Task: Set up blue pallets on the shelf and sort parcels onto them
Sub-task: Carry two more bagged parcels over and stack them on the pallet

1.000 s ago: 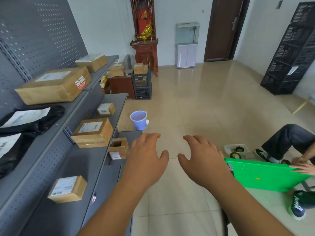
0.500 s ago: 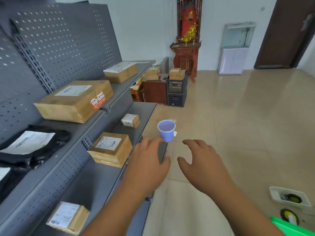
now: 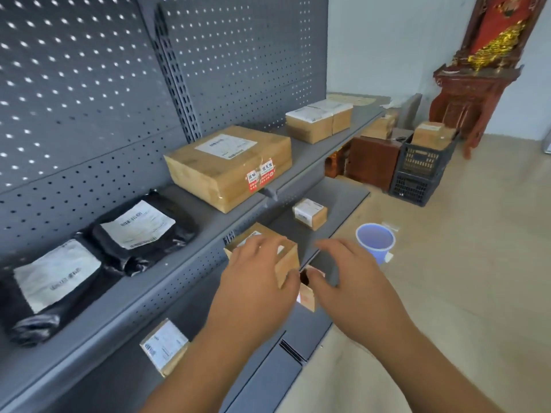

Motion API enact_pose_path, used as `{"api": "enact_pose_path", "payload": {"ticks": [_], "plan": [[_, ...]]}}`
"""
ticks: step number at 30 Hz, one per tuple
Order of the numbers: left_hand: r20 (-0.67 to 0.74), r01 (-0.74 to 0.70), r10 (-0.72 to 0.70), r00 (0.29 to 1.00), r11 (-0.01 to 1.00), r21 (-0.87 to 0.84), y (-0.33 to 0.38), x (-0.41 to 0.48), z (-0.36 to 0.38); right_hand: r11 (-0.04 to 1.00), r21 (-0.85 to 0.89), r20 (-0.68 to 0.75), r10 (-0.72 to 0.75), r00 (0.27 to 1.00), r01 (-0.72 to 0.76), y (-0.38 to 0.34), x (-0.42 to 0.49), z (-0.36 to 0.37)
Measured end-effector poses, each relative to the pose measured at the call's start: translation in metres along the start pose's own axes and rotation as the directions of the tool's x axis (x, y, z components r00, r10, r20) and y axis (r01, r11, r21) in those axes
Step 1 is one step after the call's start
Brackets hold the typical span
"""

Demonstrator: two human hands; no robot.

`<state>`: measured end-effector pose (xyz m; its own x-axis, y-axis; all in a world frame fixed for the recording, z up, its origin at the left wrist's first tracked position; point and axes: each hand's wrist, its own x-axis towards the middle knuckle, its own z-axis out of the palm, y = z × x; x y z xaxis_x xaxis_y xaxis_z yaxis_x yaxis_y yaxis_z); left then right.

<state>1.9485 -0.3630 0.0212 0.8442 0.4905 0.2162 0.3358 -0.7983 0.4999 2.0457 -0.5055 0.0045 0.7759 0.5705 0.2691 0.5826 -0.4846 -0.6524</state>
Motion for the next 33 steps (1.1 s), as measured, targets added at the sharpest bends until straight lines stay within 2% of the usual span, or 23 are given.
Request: {"api": "enact_pose_path", "payload": {"ticks": [7,12,15,18,23,28,33], "plan": [[-0.172,0.091,-0.094,0.981,0.996,-0.024,-0.057,0.020,-0.045,0.990,0.049,0.068,-0.137,0.988,0.133,-0.055,0.067,0.057],[-0.265,0.154,-0.142,0.954,0.988,0.026,-0.087,0.028,-0.074,0.973,0.085,0.123,-0.225,0.967,0.216,-0.087,0.098,0.089],[-0.312,0.241,-0.212,0.926,0.969,0.057,-0.106,0.026,-0.088,0.952,0.110,0.134,-0.299,0.945,0.286,-0.107,0.112,0.110],[-0.404,0.343,-0.283,0.870,0.936,0.083,-0.123,0.023,-0.101,0.919,0.126,0.142,-0.389,0.910,0.373,-0.126,0.126,0.132],[-0.530,0.557,-0.431,0.730,0.825,0.097,-0.146,0.022,-0.114,0.855,0.100,0.148,-0.519,0.842,0.509,-0.158,0.150,0.162],[-0.552,0.754,-0.586,0.594,0.645,0.126,-0.160,0.024,-0.119,0.824,0.059,0.235,-0.560,0.795,0.563,-0.175,0.170,0.178],[-0.515,0.827,-0.660,0.548,0.521,0.212,-0.181,0.024,-0.116,0.795,-0.050,0.414,-0.534,0.737,0.604,-0.186,0.179,0.192]]}}
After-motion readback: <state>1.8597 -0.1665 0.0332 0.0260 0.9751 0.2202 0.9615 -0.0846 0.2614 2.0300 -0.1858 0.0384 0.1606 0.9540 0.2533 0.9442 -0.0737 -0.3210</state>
